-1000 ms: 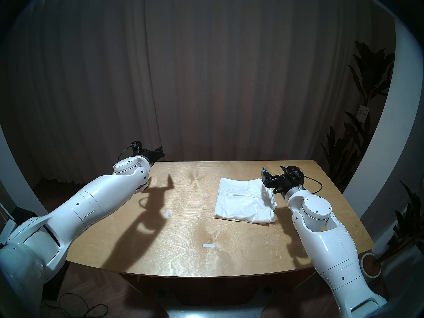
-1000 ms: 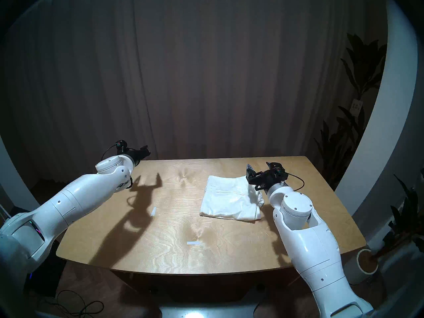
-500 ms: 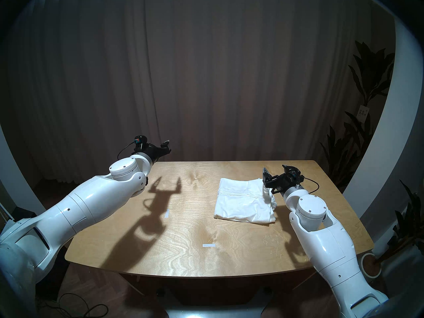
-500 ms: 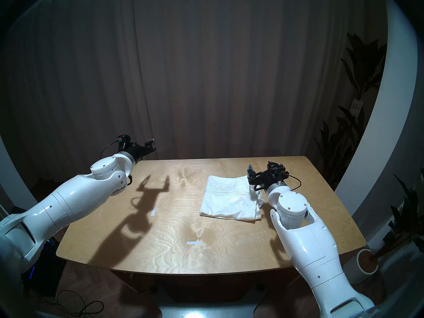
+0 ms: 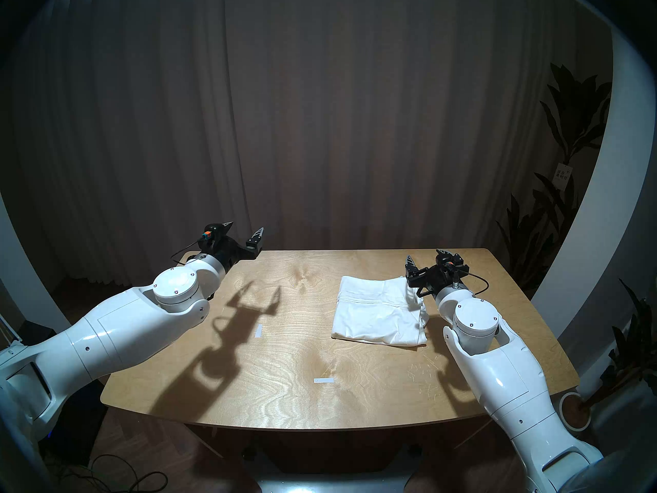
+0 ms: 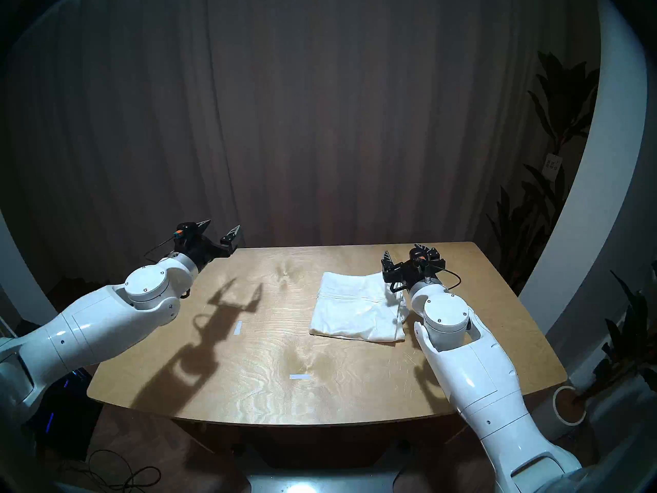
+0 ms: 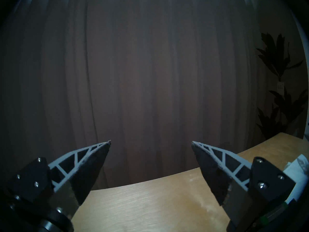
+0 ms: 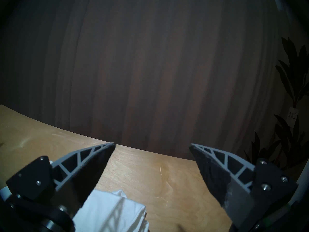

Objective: Fold the shirt by bringing both sleeves in and then folding it in half

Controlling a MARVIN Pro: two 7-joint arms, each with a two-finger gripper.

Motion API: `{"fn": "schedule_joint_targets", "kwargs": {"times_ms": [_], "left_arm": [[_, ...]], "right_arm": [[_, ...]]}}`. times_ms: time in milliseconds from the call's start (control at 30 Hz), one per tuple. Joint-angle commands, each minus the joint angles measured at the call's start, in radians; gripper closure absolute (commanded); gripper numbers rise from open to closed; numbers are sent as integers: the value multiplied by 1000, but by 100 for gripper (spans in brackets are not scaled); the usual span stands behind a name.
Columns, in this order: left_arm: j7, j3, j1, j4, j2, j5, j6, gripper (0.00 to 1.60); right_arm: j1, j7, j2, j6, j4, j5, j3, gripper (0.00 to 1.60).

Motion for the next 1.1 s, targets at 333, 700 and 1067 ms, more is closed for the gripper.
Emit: {"fn": "schedule_joint_targets", "kwargs": {"times_ms": [333, 700, 1067], "left_arm": [[-182, -98, 89, -8, 127, -140, -265, 0], [-286, -65, 39, 175, 57, -50, -303, 0], [-221, -52, -19, 253, 1, 1, -206, 0]], "right_arm": [[55, 9, -9, -68, 89, -2, 2, 0], [90, 47, -29, -151, 168, 27, 9, 0], [115, 80, -33, -185, 197, 31, 0, 0]]}}
